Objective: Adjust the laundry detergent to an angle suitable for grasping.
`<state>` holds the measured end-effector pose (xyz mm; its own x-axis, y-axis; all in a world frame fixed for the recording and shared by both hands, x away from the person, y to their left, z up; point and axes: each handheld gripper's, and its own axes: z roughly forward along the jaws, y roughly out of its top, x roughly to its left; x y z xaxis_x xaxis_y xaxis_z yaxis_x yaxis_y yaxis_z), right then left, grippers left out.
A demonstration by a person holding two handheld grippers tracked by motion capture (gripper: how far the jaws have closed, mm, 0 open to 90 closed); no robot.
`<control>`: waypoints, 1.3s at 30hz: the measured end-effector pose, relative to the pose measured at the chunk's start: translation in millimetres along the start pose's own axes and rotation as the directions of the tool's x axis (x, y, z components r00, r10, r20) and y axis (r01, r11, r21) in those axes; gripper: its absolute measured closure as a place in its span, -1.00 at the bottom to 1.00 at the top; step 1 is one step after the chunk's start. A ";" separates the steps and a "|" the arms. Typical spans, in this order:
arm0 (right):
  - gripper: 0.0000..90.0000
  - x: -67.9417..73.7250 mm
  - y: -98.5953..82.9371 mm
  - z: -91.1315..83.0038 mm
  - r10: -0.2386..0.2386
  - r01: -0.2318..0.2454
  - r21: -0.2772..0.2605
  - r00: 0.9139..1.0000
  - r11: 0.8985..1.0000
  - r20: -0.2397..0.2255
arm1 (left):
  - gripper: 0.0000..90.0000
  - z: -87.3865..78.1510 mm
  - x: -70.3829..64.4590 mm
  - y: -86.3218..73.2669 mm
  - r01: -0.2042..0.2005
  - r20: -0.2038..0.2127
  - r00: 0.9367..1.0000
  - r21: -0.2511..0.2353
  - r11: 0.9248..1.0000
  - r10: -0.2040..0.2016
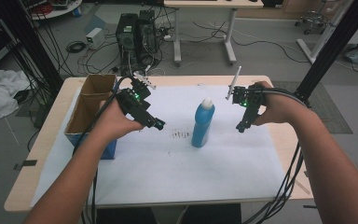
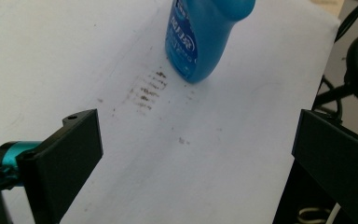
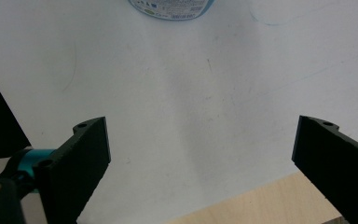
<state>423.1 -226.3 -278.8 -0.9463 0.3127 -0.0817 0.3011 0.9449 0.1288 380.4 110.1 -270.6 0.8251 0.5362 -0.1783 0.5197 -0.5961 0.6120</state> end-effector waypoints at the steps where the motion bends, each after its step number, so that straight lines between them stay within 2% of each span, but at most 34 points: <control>1: -0.93 -0.3 -0.5 0.2 -0.003 0.003 -0.002 1.000 1.000 -0.001 | -0.96 2.1 -1.0 -0.4 0.006 0.001 1.000 -0.006 1.000 -0.006; 2: -0.93 -0.3 -0.5 0.2 -0.003 0.003 -0.002 1.000 1.000 -0.001 | -0.96 2.1 -1.0 -0.4 0.006 0.001 1.000 -0.006 1.000 -0.006; 7: -0.93 0.5 -4.3 0.5 0.008 -0.008 0.003 1.000 1.000 -0.004 | -0.96 15.7 -9.8 1.9 0.028 -0.014 0.999 -0.065 0.997 -0.029; 10: -0.93 1.0 -7.0 1.2 0.012 -0.012 0.002 1.000 1.000 -0.004 | -0.96 21.9 -11.7 5.9 0.027 -0.017 0.999 -0.068 0.997 -0.028; 15: -0.93 1.9 -11.3 3.0 0.004 -0.004 0.004 1.000 1.000 -0.004 | -0.96 36.1 -17.2 17.9 0.048 -0.025 0.998 -0.085 0.995 -0.050; 17: -0.93 2.1 -12.5 3.8 0.003 -0.003 0.002 1.000 1.000 -0.004 | -0.96 36.1 -17.2 17.9 0.048 -0.025 0.998 -0.085 0.995 -0.050; 18: -0.93 3.4 -14.8 4.3 0.010 -0.010 0.009 1.000 1.000 -0.004 | -0.96 43.0 -22.1 22.7 0.045 -0.032 0.998 -0.082 0.996 -0.048; 25: -0.93 4.5 -20.3 4.1 0.005 -0.005 0.012 1.000 1.000 -0.007 | -0.96 50.5 -32.6 30.7 0.048 -0.047 0.997 -0.097 0.994 -0.053; 33: -0.93 4.7 -24.7 5.5 0.008 -0.008 0.017 1.000 1.000 -0.008 | -0.96 60.1 -40.1 40.2 0.036 -0.039 0.998 -0.093 0.995 -0.040; 36: -0.93 4.5 -27.6 7.3 -0.004 0.005 0.021 1.000 1.000 -0.009 | -0.96 72.2 -45.6 51.6 0.035 -0.041 0.998 -0.094 0.995 -0.039; 39: -0.93 4.5 -30.2 6.2 0.008 -0.008 0.024 1.000 1.000 -0.010 | -0.96 80.8 -50.5 59.3 0.030 -0.038 0.999 -0.093 0.995 -0.034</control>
<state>410.5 -252.8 -289.2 -0.9450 0.3192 -0.0707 0.3111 0.9445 0.1057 387.5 -0.6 -287.6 0.7977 0.5788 -0.1694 0.5217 -0.5214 0.6752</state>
